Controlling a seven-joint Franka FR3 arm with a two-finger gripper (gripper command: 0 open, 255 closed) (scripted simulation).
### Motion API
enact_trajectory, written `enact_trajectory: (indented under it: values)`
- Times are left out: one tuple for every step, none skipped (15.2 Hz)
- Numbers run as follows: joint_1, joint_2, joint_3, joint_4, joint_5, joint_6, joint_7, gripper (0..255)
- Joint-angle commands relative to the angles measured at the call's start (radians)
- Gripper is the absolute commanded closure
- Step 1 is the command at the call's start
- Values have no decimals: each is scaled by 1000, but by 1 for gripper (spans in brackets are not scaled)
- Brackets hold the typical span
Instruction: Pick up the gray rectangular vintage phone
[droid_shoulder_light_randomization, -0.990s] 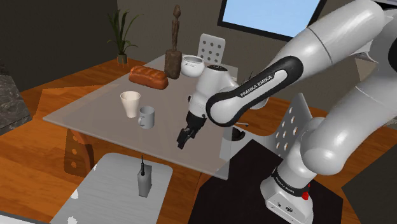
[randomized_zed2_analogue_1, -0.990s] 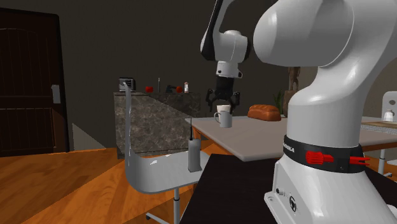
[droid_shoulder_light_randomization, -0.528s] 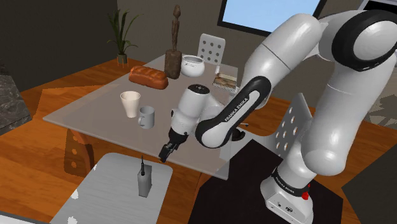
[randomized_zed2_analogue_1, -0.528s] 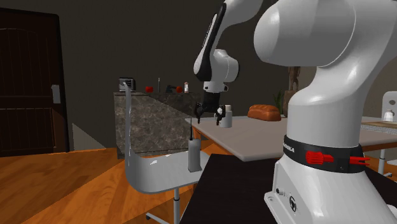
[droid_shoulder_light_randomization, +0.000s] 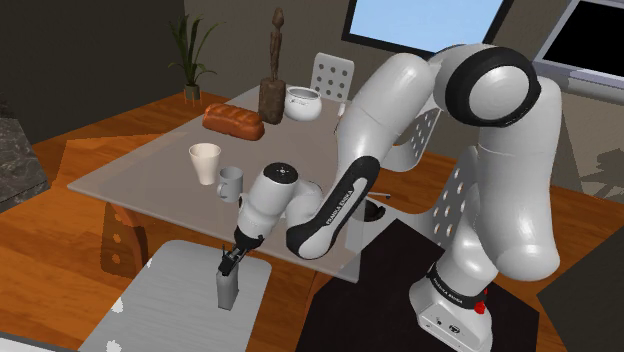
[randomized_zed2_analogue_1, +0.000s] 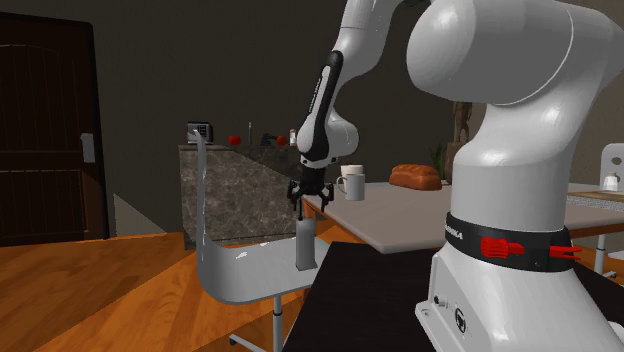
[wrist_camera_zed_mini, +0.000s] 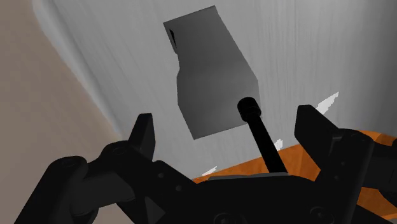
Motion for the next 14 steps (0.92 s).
enact_trajectory:
  values:
    - [34,40,-30,29,-16,19,18,0]
    - [42,54,-40,33,-20,30,22,0]
    - [50,68,-49,37,-23,40,26,0]
    - [58,82,-57,42,-26,50,30,0]
    - [65,96,-66,47,-29,60,34,0]
    - [73,111,-74,52,-31,70,37,0]
    - [84,133,-86,60,-34,86,42,0]
    - [84,133,-86,60,-34,86,42,0]
    - [84,133,-86,60,-34,86,42,0]
    - [79,134,-82,66,-32,80,39,255]
    - [78,134,-81,68,-32,78,39,255]
    - [81,135,-82,68,-32,79,40,255]
    - [84,138,-84,70,-32,80,41,255]
    - [85,135,-85,66,-33,82,43,255]
